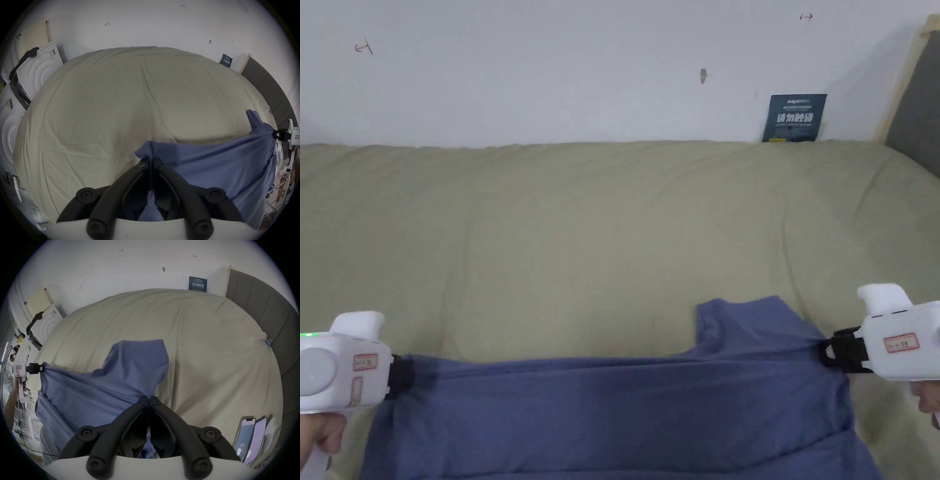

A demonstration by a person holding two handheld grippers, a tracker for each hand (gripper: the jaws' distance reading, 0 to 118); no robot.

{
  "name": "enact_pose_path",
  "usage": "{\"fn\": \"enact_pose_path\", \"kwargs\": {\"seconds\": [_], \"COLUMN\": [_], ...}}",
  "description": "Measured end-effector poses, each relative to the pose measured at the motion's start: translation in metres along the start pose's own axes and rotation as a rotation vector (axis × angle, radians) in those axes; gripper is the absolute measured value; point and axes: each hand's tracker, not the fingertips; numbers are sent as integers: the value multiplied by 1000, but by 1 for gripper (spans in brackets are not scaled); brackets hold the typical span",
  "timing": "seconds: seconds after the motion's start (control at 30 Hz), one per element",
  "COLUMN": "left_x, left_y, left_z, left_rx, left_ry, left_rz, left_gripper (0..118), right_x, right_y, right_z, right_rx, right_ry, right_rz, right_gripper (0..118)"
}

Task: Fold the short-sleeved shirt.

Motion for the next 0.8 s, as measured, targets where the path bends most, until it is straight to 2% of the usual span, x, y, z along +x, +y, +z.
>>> {"fn": "enact_pose_path", "kwargs": {"seconds": [0.1, 0.27, 0.47, 0.63, 0.8], "left_x": [-6, -17, -27, -31, -38], "left_y": [-10, -43, -99, -155, -204], "left_z": [28, 79, 122, 136, 126], "left_rx": [32, 83, 122, 105, 54], "left_ry": [-12, -39, -62, -77, -72], "left_rz": [8, 12, 20, 13, 10], "left_gripper": [1, 1, 1, 1, 1], "right_x": [2, -4, -24, -30, -26], "right_y": [-10, -41, -96, -156, -205], "right_z": [31, 77, 122, 133, 127], "right_rx": [41, 101, 118, 90, 36], "right_ry": [16, 36, 39, 42, 56], "right_rz": [-25, -13, 38, 44, 8], "right_gripper": [3, 3, 3, 3, 3]}}
